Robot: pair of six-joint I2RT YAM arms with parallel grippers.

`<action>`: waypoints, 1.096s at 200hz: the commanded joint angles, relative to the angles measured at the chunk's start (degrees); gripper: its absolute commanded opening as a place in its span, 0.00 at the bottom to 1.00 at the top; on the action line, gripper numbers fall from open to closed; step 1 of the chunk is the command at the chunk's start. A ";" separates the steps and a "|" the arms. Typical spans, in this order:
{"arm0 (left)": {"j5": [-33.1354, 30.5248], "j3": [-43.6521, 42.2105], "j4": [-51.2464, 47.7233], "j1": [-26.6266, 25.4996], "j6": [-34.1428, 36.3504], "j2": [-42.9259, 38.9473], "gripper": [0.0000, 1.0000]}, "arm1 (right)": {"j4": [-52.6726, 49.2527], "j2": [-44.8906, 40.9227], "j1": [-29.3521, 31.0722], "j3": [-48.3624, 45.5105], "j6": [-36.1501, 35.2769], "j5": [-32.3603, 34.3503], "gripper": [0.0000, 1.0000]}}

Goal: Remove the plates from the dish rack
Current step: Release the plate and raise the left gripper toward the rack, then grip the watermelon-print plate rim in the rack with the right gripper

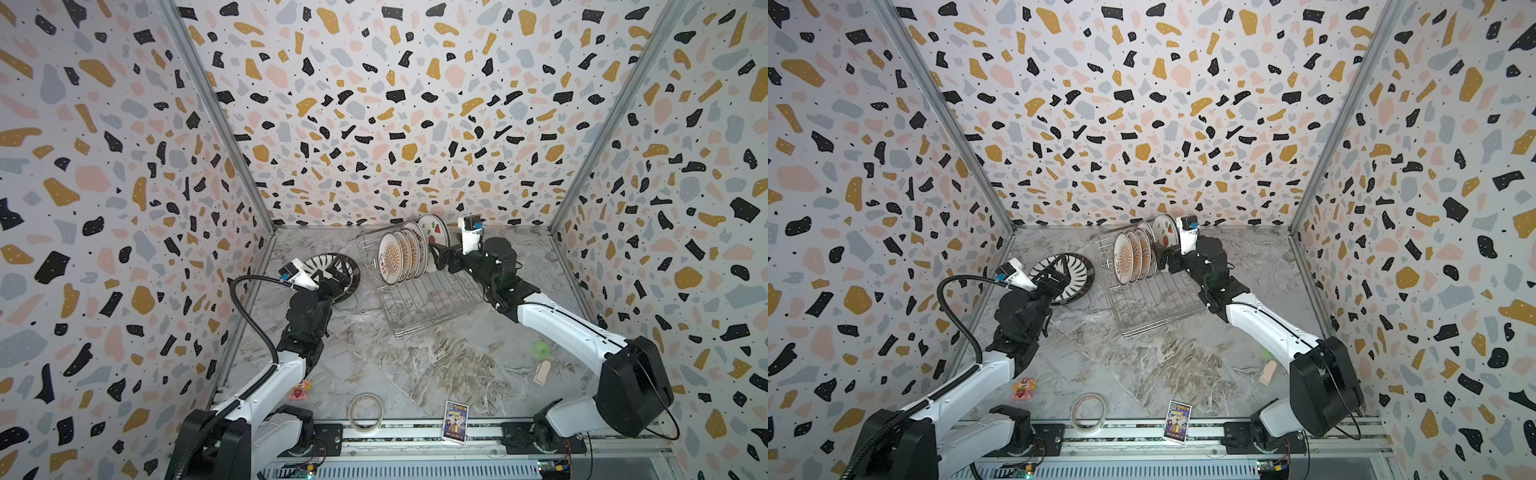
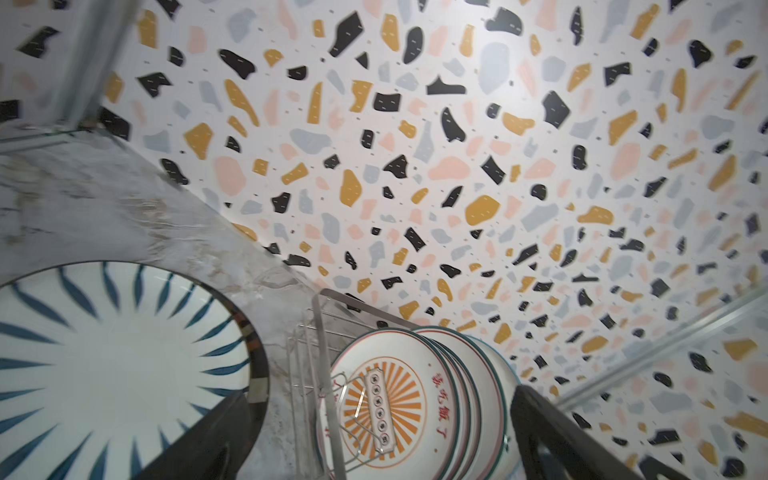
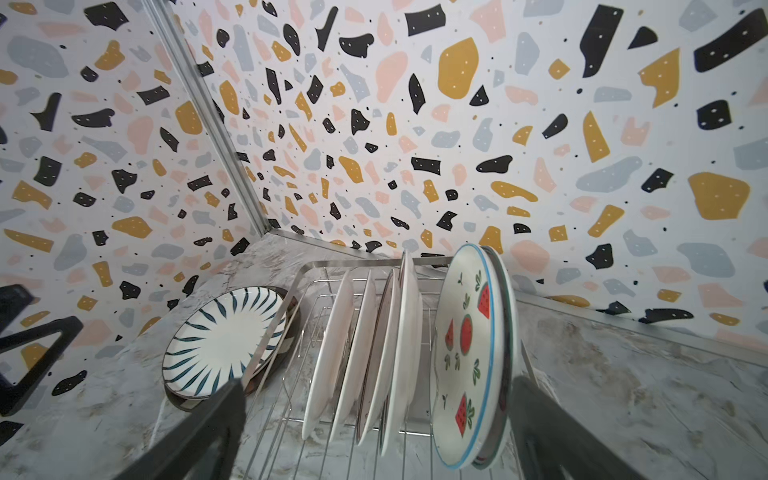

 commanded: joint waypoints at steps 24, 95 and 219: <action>11.85 0.71 8.42 -9.34 9.98 -1.14 1.00 | -3.66 2.53 -2.16 5.40 -1.23 0.20 0.89; 14.63 4.36 8.87 -17.73 11.75 1.59 1.00 | -8.89 9.78 -5.32 13.20 -0.46 -0.41 0.56; 13.94 6.54 13.24 -20.21 9.27 9.39 0.99 | -16.66 21.78 -5.69 25.53 -1.82 1.02 0.33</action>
